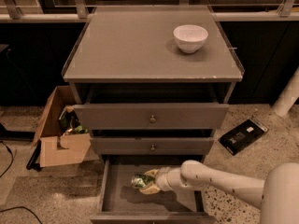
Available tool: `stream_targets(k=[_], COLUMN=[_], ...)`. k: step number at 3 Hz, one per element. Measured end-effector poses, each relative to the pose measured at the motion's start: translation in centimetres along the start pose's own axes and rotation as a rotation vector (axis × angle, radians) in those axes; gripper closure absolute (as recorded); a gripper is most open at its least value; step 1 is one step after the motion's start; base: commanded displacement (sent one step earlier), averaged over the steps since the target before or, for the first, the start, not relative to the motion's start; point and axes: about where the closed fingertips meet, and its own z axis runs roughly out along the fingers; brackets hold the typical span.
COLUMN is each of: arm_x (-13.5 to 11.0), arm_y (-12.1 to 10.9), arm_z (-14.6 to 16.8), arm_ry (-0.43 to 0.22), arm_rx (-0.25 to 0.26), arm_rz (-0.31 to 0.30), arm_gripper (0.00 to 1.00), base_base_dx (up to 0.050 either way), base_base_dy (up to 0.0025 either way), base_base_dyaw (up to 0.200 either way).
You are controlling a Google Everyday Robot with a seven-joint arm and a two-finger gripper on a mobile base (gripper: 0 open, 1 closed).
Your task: Pick green can from bottom drawer and place on counter
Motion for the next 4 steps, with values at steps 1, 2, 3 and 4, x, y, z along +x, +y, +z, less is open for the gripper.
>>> stream_targets(k=[1, 2, 3, 4], arm_x=[-4.3, -4.7, -7.7, -12.0], arm_y=[0.3, 0.4, 1.5, 3.2], arm_z=[-3.1, -3.3, -4.5, -6.5], arm_ry=[0.002, -0.002, -0.029, -0.051], arm_rx=[-0.008, -0.009, -0.013, -0.024], arm_rz=[-0.067, -0.074, -0.119, -0.173], arm_gripper=[1.00, 1.00, 1.00, 1.00], base_base_dx=[0.000, 0.000, 0.000, 0.000], base_base_dy=[0.00000, 0.00000, 0.00000, 0.00000], base_base_dyaw=[0.000, 0.000, 0.000, 0.000])
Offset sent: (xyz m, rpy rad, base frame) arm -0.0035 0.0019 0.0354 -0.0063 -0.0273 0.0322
